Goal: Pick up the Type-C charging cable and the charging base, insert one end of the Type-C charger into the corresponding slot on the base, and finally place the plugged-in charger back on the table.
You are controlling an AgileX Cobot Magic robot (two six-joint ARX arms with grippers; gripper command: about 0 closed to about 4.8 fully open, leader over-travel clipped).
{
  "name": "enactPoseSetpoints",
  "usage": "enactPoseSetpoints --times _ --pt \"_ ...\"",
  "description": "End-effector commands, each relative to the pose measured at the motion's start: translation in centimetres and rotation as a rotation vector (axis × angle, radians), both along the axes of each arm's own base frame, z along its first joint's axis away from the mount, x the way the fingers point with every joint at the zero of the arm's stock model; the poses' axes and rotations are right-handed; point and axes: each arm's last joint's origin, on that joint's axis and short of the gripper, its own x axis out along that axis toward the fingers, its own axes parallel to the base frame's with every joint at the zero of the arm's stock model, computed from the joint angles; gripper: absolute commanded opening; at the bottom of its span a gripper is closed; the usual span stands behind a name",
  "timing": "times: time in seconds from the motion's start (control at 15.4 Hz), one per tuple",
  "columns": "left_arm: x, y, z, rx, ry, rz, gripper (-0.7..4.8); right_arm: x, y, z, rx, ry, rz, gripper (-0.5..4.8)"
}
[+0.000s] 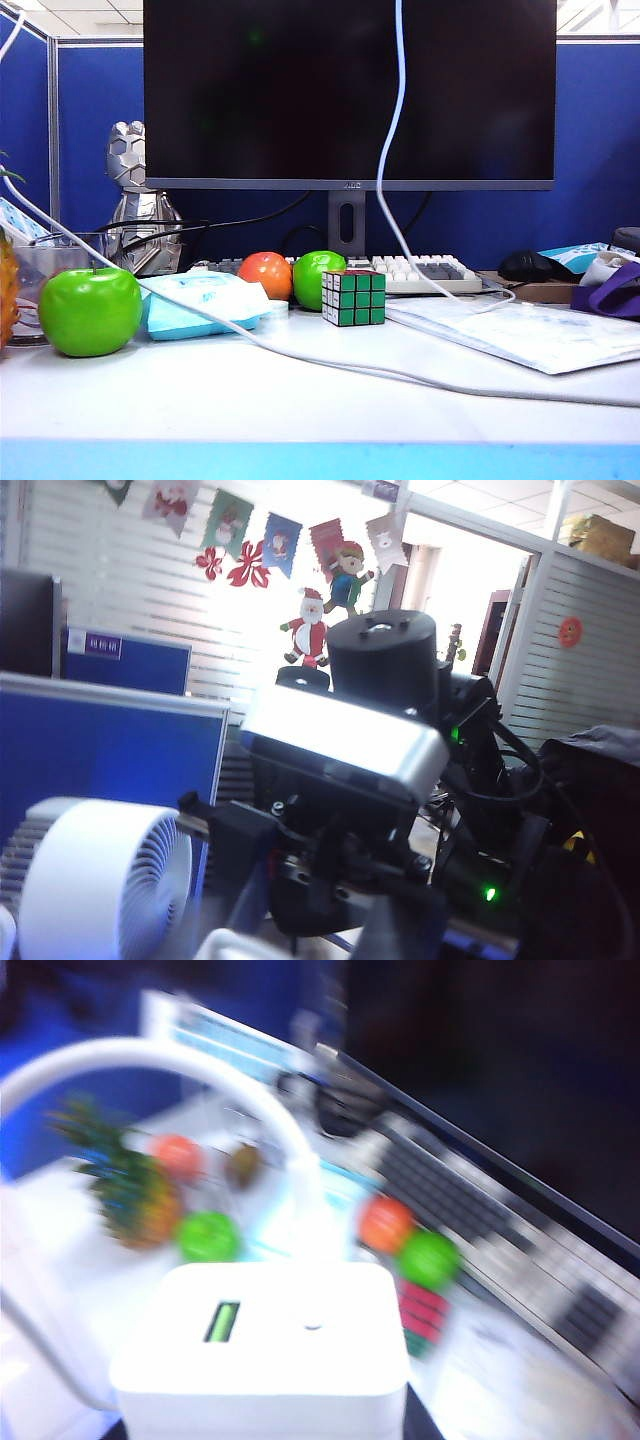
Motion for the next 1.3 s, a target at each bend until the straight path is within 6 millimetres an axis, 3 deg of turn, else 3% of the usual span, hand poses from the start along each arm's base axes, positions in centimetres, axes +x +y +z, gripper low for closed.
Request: enactPoseSetpoints --times 0.06,0.32,0.65,1.1,1.17,1.23,1.3 --pt "-0.5 0.3 0.6 -0.031 -0.047 0.001 2.42 -1.2 -0.2 1.3 0.09 -0.076 0.116 -0.01" --pt "-0.5 0.3 0.6 -0.044 -0.037 0.014 2.41 -2.0 -0.5 2.1 0.14 -0.133 0.179 -0.01" --pt "-1.5 -1.0 0.6 -0.046 -0.049 -0.036 2.38 -0.5 0.5 2.0 0.164 -0.13 0.238 -0.01" --pt "-1.8 -1.3 0.7 -0.056 -0.055 -0.046 2.36 -0.3 0.7 2.1 0.186 -0.118 0.252 -0.01" --pt "-1.9 -1.3 0.7 -0.056 -0.055 -0.046 2.23 -0.3 0.7 2.1 0.186 -0.119 0.253 -0.01" --pt "-2.0 -1.5 0.7 -0.058 -0.055 -0.051 1.39 -0.3 0.7 2.1 0.188 -0.119 0.256 -0.01" --pt "-2.0 -1.5 0.7 -0.06 -0.057 -0.05 1.24 -0.4 0.7 2.1 0.193 -0.114 0.271 -0.01"
